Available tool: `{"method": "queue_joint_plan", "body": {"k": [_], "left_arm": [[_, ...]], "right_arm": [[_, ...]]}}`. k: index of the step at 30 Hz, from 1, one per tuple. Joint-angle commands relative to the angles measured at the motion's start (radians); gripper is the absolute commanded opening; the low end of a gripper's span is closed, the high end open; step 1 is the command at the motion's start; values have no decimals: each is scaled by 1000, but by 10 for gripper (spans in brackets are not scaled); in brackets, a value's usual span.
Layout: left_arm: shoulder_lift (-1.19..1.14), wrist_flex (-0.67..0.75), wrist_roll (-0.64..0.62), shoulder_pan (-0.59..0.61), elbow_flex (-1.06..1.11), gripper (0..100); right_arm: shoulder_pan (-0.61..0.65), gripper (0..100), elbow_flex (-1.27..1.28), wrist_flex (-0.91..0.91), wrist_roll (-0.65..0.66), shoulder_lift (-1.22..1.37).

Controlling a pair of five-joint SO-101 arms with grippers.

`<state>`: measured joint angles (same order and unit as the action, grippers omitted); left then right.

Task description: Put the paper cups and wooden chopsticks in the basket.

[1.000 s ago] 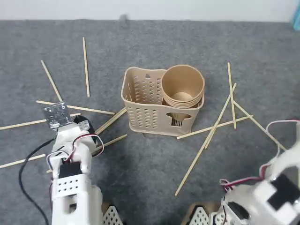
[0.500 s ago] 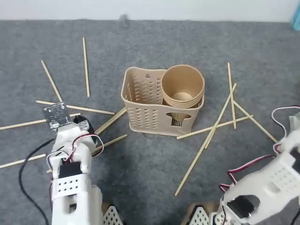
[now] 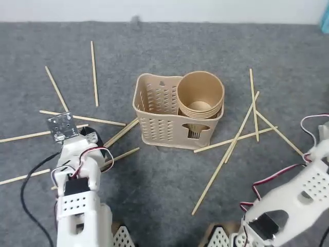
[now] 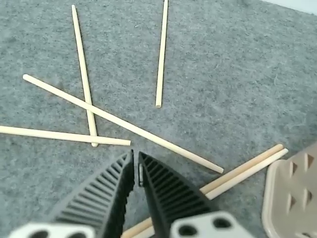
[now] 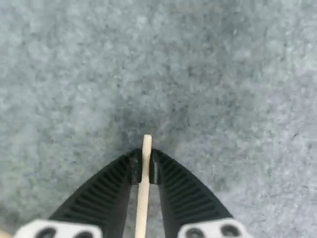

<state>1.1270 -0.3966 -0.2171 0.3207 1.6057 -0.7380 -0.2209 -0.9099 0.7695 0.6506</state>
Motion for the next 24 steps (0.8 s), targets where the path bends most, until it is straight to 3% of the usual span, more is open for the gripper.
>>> {"method": "queue_joint_plan", "body": {"k": [1,11,18,24], "left_arm": [[18,26,14,2,-7,13],[18,28,14,2,-7,13],[18,28,14,2,-7,13],[18,28,14,5,-7,13]], "right_arm": [[-13,8,-78,-134,-9,-64],[-12,8,-92,-536,-17,-412],[-12,8,-89,-757,-97,-688],[35,8,101,-799,-100,-1021]]}}
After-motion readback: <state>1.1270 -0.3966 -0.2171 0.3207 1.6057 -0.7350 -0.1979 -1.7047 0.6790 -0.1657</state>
